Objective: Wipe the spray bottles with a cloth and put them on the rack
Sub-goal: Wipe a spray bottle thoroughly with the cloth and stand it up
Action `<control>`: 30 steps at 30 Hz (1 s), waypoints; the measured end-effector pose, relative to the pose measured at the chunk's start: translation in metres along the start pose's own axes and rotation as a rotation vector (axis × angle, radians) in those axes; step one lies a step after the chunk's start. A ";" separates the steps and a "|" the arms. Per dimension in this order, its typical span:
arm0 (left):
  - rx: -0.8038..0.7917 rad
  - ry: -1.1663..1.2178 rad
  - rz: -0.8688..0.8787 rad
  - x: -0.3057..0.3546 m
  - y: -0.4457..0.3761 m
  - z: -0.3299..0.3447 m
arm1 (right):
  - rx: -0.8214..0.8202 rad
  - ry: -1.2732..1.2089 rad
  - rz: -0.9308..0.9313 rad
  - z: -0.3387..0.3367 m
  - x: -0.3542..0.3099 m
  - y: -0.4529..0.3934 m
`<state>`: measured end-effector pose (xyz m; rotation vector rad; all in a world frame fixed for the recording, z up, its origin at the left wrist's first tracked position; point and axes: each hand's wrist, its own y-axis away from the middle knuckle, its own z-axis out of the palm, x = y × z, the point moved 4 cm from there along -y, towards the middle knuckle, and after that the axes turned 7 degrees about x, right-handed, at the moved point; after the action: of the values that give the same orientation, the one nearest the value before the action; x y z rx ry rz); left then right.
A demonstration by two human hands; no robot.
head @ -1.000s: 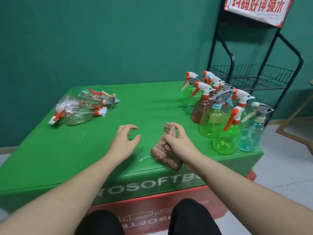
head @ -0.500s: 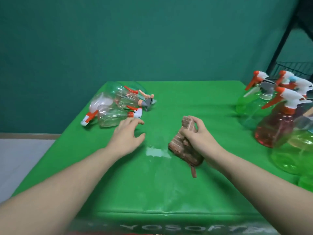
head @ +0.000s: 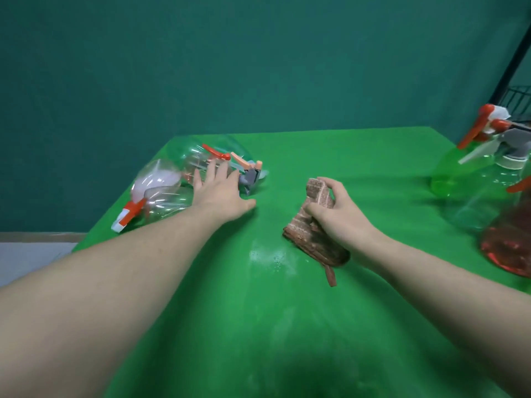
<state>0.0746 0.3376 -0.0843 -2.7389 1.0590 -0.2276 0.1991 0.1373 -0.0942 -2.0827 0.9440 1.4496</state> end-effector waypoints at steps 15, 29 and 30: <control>0.037 0.276 -0.166 0.020 -0.005 0.006 | 0.048 -0.008 0.013 -0.031 0.013 0.007; 0.117 0.351 0.222 0.078 0.082 -0.029 | 0.106 -0.068 0.050 -0.055 0.020 0.062; 0.117 0.354 0.243 0.084 0.089 -0.033 | 0.111 -0.067 0.052 -0.057 0.021 0.067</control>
<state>0.0711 0.2124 -0.0671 -2.4906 1.4018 -0.7300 0.1908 0.0468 -0.0904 -1.9312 1.0348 1.4490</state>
